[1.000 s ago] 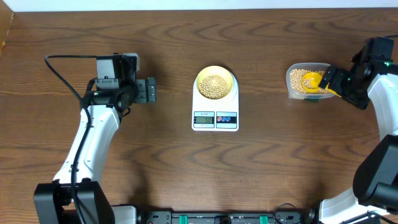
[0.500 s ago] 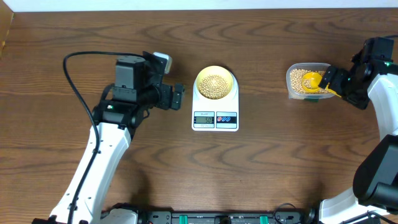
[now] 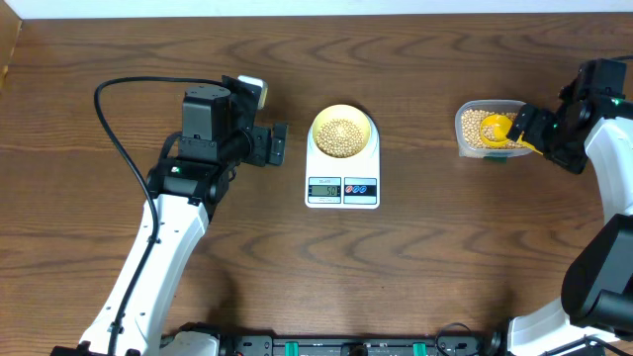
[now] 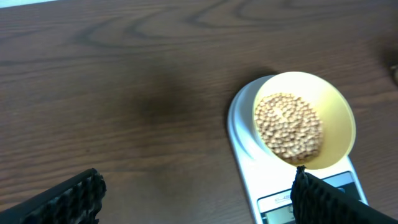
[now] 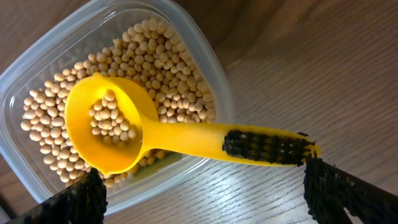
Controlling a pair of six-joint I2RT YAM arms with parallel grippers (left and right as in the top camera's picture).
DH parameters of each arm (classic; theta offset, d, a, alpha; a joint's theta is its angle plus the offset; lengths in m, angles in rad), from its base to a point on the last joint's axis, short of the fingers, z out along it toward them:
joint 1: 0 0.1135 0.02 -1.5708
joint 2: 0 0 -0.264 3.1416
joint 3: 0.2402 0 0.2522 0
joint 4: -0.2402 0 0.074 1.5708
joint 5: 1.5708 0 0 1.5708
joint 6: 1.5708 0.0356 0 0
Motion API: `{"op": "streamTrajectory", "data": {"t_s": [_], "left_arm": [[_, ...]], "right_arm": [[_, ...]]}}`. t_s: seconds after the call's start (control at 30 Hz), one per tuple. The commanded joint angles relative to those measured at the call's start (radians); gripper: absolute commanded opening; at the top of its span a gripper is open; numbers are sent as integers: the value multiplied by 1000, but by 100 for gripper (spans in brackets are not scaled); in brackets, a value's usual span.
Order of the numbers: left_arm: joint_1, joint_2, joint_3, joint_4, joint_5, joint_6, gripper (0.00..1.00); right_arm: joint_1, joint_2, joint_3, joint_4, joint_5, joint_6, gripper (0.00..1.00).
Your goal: Scoop item into bowl and weigh 50g on scale
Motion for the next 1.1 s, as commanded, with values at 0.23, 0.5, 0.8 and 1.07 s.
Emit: {"op": "streamTrajectory", "data": {"t_s": [0.23,0.5,0.8,1.07], "left_arm": [[0,4,-7,25,-24,5,98],[-69,4,-7,-161,-18,-329,98],[-304,20,-7,-217,-228,-332,98],[-374,173,-7,-188,-241,-332,98]], "right_arm": [[1,-8,2,-1,-2,-5,99],[1,-8,2,-1,-2,-5,99],[1,-8,2,-1,-2,-5,99],[1,-8,2,-1,-2,-5,99]]}}
